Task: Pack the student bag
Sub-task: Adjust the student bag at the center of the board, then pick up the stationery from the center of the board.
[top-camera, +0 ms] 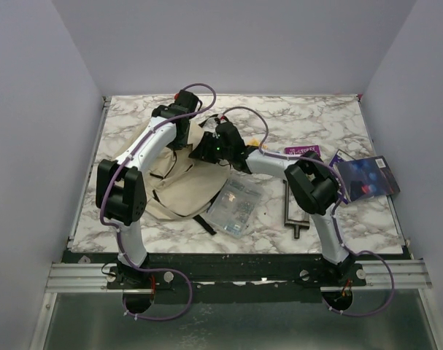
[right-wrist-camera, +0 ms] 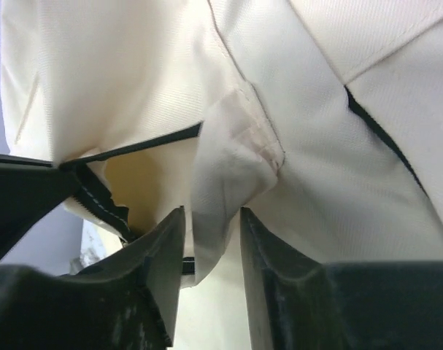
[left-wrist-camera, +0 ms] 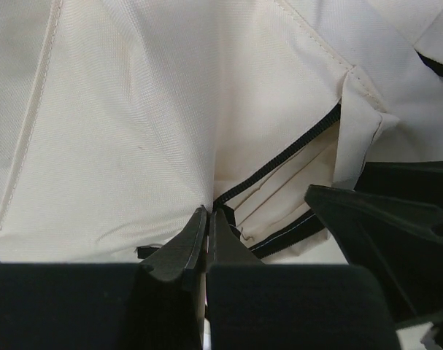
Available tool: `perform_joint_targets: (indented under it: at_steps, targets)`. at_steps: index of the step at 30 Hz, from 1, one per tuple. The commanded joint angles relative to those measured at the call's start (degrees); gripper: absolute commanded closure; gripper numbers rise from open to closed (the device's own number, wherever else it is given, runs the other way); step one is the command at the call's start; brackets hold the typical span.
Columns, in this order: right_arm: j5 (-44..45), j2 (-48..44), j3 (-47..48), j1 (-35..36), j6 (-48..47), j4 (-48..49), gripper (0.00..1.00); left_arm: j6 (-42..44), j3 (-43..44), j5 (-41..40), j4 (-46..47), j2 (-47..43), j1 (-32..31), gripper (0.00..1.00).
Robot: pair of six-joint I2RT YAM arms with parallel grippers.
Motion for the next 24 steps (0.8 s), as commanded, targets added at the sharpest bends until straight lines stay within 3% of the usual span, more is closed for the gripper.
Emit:
perform_joint_targets:
  at_steps: [1, 6, 10, 15, 20, 24]
  targets:
    - [5.39, -8.79, 0.85, -0.06, -11.95, -11.15, 0.56, -1.44, -0.14, 3.86, 0.07, -2.02, -0.42, 1.0]
    - [16.61, -16.51, -3.23, -1.85, -16.92, -18.64, 0.4, -1.72, 0.22, 3.68, -0.06, -1.73, -0.41, 1.0]
    - [28.33, -23.2, -11.81, -5.96, -8.86, -20.02, 0.24, -2.13, 0.76, 3.68, -0.41, -0.95, -0.23, 1.0]
    - [41.9, -25.43, -14.15, -11.86, 10.68, -33.98, 0.2, -2.35, 1.05, 3.82, -0.6, -0.86, -0.14, 1.0]
    - [49.23, -22.51, -10.7, -12.9, 20.59, -45.34, 0.18, -2.25, 1.1, 3.73, -0.7, -0.95, 0.01, 1.0]
    - [51.5, -17.88, -5.91, -13.1, 23.18, -53.16, 0.19, -2.25, 1.22, 3.84, -0.77, -1.11, 0.12, 1.0]
